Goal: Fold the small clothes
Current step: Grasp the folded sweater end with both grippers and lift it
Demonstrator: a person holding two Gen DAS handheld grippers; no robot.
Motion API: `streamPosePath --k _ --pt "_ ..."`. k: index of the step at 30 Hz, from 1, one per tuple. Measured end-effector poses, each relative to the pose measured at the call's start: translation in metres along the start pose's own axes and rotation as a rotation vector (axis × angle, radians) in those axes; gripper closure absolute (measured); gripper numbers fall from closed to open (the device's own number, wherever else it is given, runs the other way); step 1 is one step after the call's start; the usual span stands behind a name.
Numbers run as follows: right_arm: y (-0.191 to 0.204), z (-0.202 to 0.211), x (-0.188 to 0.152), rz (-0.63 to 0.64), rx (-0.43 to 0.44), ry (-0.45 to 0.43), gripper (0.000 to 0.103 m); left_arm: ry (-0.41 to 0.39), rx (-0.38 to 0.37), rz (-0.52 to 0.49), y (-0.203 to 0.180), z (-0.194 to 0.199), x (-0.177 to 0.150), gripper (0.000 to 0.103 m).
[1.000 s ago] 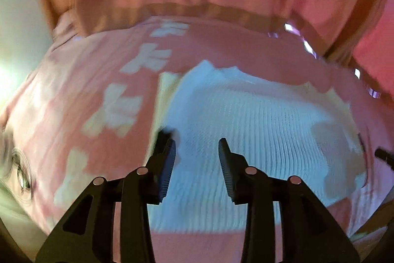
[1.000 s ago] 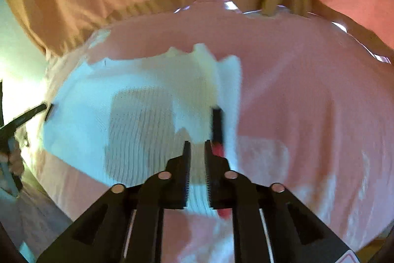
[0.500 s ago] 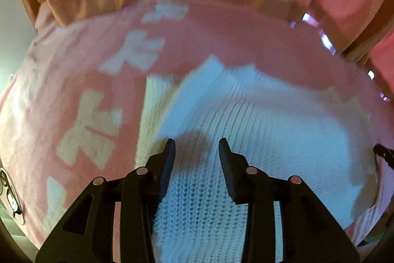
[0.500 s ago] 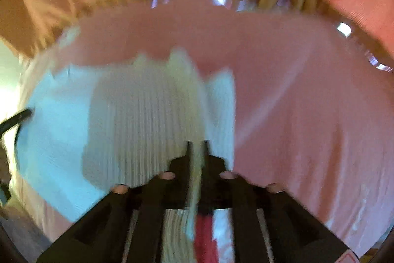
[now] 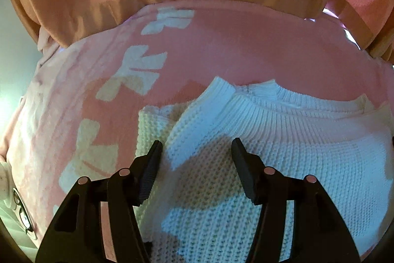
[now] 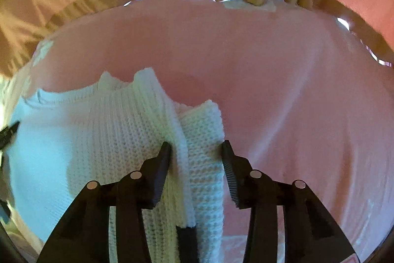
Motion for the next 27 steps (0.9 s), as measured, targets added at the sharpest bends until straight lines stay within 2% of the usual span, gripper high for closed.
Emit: streamPosePath --k 3,5,7,10,12,15,18,20,21,23,25,26,27 --pt "0.002 0.004 0.004 -0.014 -0.006 0.0 0.063 0.002 -0.003 0.005 0.002 0.0 0.0 0.047" --pt "0.002 0.013 0.006 -0.013 -0.013 -0.021 0.058 -0.002 -0.007 0.016 0.005 0.005 0.001 0.047" --pt "-0.001 0.021 0.006 -0.011 -0.02 -0.033 0.046 -0.015 -0.021 0.048 0.013 0.015 0.003 0.046" --pt "-0.007 0.03 -0.005 0.005 0.007 -0.009 0.042 -0.021 -0.069 0.152 0.039 0.03 -0.001 0.034" --pt "-0.01 0.034 -0.016 0.017 0.028 0.014 0.035 0.003 -0.111 0.21 0.057 0.035 -0.011 0.031" --pt "-0.016 0.033 -0.035 0.026 0.07 0.072 0.031 0.066 -0.173 0.263 0.079 0.035 -0.032 0.03" --pt "-0.017 0.024 -0.049 0.023 0.137 0.128 0.031 0.119 -0.231 0.254 0.079 0.032 -0.047 0.029" --pt "-0.018 0.019 -0.053 -0.005 0.161 0.135 0.031 0.172 -0.267 0.229 0.071 0.026 -0.056 0.027" --pt "-0.018 0.018 -0.053 -0.018 0.169 0.14 0.032 0.204 -0.284 0.222 0.067 0.022 -0.06 0.026" --pt "-0.019 0.014 -0.054 -0.068 0.207 0.148 0.037 0.203 -0.281 0.192 0.058 0.021 -0.063 0.023" --pt "-0.014 0.015 -0.054 -0.072 0.246 0.14 0.067 0.209 -0.277 0.175 0.053 0.017 -0.06 0.025" --pt "-0.013 0.015 -0.055 -0.101 0.292 0.145 0.079 0.209 -0.283 0.182 0.053 0.017 -0.058 0.044" --pt "-0.014 0.016 -0.054 -0.132 0.303 0.15 0.082 0.207 -0.317 0.193 0.052 0.018 -0.055 0.058"
Point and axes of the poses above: each gripper's, at about its wrist camera, not at the fingertips, and z roughly against the way its jaws point, y to its left, x to its top, the point moved 1 cm from there along -z, roughly the way its jaws point, and after that the axes turned 10 degrees about -y, right-handed, at the moved point
